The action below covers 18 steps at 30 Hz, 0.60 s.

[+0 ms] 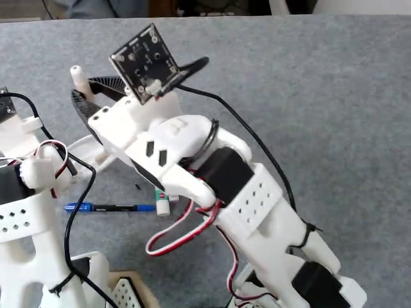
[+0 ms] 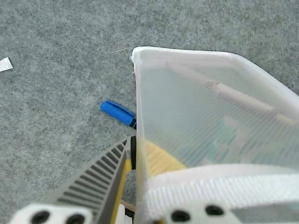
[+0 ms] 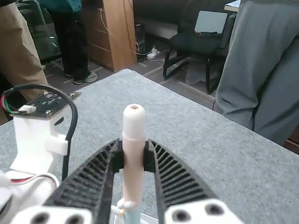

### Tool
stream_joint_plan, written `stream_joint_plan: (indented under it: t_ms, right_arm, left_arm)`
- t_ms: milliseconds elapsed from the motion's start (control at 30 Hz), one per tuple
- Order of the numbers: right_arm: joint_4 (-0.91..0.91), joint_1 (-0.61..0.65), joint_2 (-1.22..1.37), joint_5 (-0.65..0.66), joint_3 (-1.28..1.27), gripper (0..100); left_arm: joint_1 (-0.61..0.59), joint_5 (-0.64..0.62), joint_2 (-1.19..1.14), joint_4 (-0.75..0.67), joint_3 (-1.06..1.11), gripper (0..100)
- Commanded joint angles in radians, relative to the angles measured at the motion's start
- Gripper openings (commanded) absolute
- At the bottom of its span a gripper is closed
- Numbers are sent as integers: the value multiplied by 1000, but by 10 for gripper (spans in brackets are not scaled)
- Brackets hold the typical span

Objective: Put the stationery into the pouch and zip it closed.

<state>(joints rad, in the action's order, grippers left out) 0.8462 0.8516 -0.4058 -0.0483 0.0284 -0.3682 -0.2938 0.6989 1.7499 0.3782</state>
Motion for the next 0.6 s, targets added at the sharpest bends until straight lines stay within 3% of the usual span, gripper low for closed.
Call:
stream_joint_plan:
  t_ms: [0, 167, 433, 567]
  right_arm:
    - [-17, -14, -76, 83, -35, 71]
    - [-17, -14, -151, 157, -113, 208]
    - [3, -23, -246, 158, -150, 144]
    - [121, -109, -306, 152, -217, 146]
  left_arm:
    - [-21, -11, -5, 14, 59, 28]
    - [-21, -11, -5, 14, 59, 28]
    - [-21, -11, -5, 14, 59, 28]
    - [-21, -11, -5, 14, 59, 28]
